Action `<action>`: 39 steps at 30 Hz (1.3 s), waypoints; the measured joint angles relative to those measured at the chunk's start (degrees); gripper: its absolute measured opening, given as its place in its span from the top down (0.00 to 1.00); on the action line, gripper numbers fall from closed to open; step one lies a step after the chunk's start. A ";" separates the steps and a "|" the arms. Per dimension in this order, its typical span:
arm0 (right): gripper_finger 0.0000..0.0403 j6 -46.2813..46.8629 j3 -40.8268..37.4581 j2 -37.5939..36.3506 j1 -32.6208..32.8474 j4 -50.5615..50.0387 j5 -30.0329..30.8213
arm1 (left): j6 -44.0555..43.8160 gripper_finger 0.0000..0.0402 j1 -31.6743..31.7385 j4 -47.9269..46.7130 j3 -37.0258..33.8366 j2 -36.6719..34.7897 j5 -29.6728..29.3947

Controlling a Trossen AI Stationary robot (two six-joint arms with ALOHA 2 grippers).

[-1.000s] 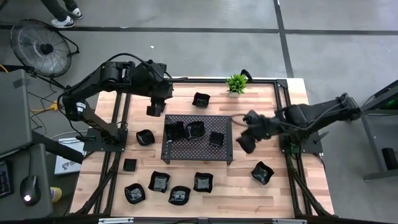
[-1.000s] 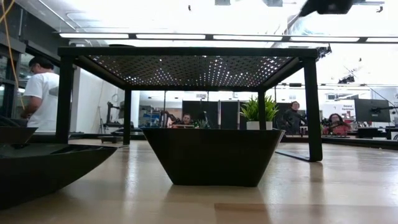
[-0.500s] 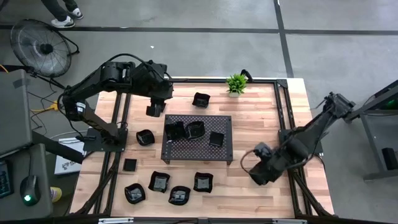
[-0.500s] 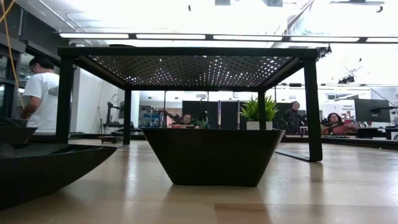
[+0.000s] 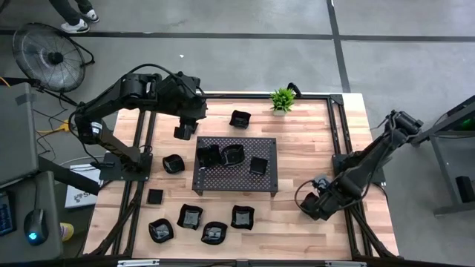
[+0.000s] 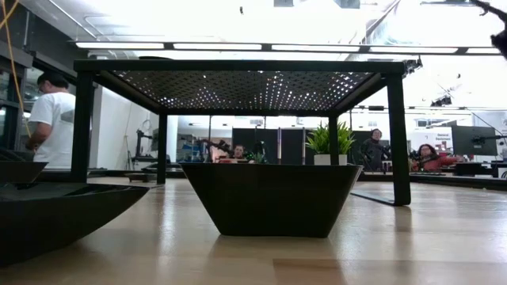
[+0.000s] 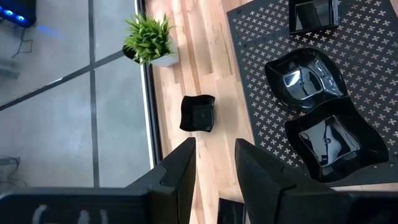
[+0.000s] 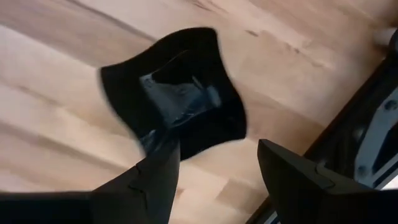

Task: Pick & Place Mini shaped plates
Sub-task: Stack the distorted square plate on top of the distorted square plate on the shelf

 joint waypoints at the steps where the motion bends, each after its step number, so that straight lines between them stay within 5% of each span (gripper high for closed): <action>1: 0.48 -0.72 -0.82 0.00 -0.02 0.24 0.01 | -0.02 0.73 0.00 0.00 0.00 0.00 0.00; 19: 0.50 -4.40 -13.00 0.00 -0.13 14.44 3.75 | -1.15 0.73 0.00 0.00 0.00 0.00 1.04; 39: 0.81 -7.82 -12.93 0.00 -0.11 13.76 6.04 | -4.59 0.73 0.00 0.04 0.00 0.00 1.44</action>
